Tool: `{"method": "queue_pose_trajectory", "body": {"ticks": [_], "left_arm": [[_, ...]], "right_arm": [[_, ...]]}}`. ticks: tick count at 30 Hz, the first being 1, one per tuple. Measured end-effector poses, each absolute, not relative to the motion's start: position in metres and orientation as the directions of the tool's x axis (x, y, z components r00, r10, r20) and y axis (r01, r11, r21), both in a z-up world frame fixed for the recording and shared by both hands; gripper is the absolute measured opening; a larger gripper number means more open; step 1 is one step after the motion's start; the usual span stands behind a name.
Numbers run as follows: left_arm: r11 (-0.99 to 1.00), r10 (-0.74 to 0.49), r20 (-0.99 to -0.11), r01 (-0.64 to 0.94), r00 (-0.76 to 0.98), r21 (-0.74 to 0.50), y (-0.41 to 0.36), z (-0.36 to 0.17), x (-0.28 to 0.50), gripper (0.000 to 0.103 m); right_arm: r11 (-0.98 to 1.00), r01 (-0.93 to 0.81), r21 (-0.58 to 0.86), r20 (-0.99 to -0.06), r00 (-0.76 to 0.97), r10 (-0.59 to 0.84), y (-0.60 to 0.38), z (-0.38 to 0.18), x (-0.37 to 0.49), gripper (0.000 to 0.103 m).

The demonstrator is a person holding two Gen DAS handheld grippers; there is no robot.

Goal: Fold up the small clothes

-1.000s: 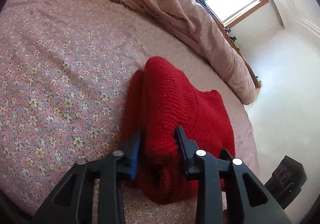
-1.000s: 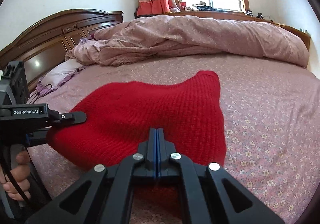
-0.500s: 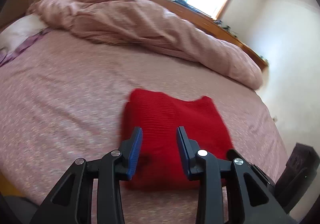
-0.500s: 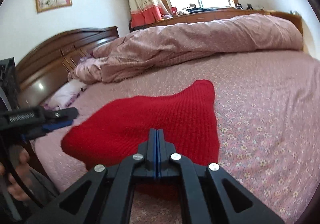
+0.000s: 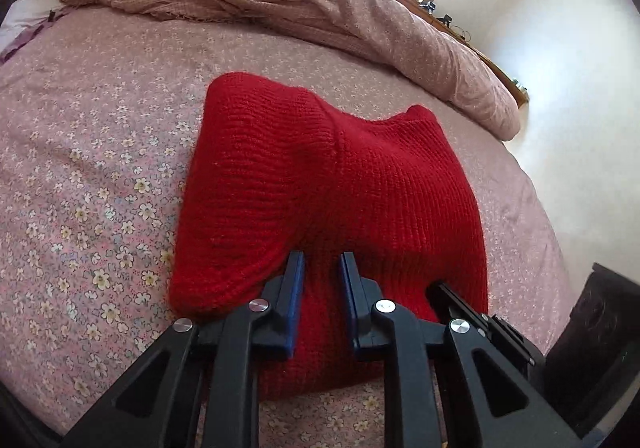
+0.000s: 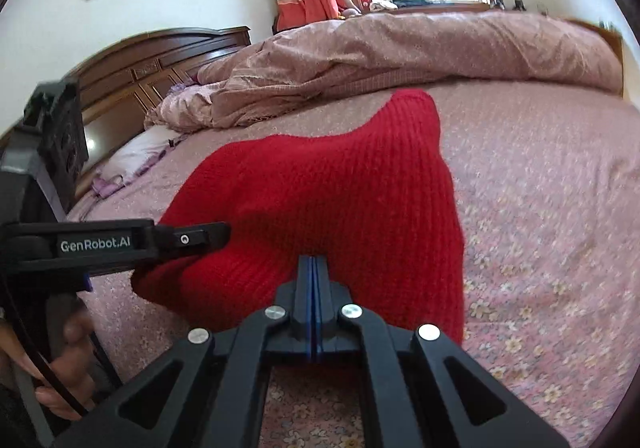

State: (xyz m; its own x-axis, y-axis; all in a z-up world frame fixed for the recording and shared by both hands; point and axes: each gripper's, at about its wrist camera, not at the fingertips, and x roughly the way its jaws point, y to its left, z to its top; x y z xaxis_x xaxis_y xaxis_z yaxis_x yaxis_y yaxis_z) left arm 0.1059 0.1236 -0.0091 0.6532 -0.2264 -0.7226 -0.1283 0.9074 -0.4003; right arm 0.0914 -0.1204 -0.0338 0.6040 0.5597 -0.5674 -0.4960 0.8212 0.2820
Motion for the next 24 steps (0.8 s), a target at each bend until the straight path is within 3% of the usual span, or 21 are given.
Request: {"method": "queue_pose_trajectory", "body": {"ticks": [5,8,11,12,13,14,17,18,19,20,21,22,24], "left_arm": [[0.935,-0.169,-0.713,-0.117,0.681,-0.333,0.113,-0.003,0.104,0.014],[0.93,-0.201,-0.709,-0.096,0.676,-0.355,0.116,0.01,0.098,0.014],[0.895,-0.285,-0.676,-0.064,0.68,-0.441,0.131,0.03,0.091,0.015],[0.88,-0.307,-0.658,-0.058,0.688,-0.471,0.137,0.037,0.088,0.019],[0.864,-0.322,-0.636,-0.056,0.702,-0.5,0.146,0.046,0.084,0.026],[0.854,-0.327,-0.621,-0.058,0.712,-0.517,0.152,0.052,0.082,0.029],[0.806,-0.355,-0.571,-0.066,0.74,-0.588,0.173,0.064,0.082,0.032],[0.792,-0.365,-0.553,-0.063,0.749,-0.608,0.177,0.066,0.083,0.032],[0.79,-0.363,-0.543,-0.058,0.757,-0.61,0.179,0.068,0.087,0.032],[0.808,-0.336,-0.55,-0.067,0.764,-0.586,0.175,0.07,0.091,0.032],[0.83,-0.301,-0.566,-0.082,0.768,-0.552,0.166,0.072,0.095,0.027],[0.845,-0.28,-0.576,-0.088,0.768,-0.528,0.158,0.071,0.098,0.011],[0.866,-0.255,-0.602,-0.099,0.757,-0.49,0.146,0.065,0.108,0.0]], "right_arm": [[0.815,-0.494,0.302,-0.573,0.589,0.569,-0.122,-0.031,0.095,0.0],[0.799,-0.512,0.315,-0.523,0.609,0.597,-0.128,-0.016,0.089,0.0],[0.725,-0.554,0.41,-0.473,0.55,0.688,-0.144,0.003,0.089,0.03],[0.702,-0.551,0.451,-0.451,0.538,0.712,-0.151,0.008,0.09,0.051],[0.685,-0.538,0.491,-0.43,0.534,0.728,-0.16,0.012,0.093,0.066],[0.664,-0.517,0.54,-0.402,0.535,0.743,-0.171,0.017,0.097,0.067],[0.54,-0.459,0.706,-0.303,0.493,0.815,-0.197,0.022,0.115,0.066],[0.509,-0.439,0.74,-0.281,0.486,0.827,-0.199,0.022,0.121,0.06],[0.519,-0.43,0.739,-0.283,0.501,0.818,-0.196,0.025,0.126,0.029],[0.567,-0.424,0.706,-0.313,0.531,0.787,-0.19,0.029,0.128,0.007],[0.67,-0.407,0.62,-0.384,0.587,0.712,-0.178,0.035,0.128,0.001],[0.703,-0.436,0.562,-0.408,0.593,0.694,-0.162,0.038,0.129,0.001],[0.686,-0.486,0.542,-0.414,0.556,0.721,-0.139,0.036,0.133,0.001]]}}
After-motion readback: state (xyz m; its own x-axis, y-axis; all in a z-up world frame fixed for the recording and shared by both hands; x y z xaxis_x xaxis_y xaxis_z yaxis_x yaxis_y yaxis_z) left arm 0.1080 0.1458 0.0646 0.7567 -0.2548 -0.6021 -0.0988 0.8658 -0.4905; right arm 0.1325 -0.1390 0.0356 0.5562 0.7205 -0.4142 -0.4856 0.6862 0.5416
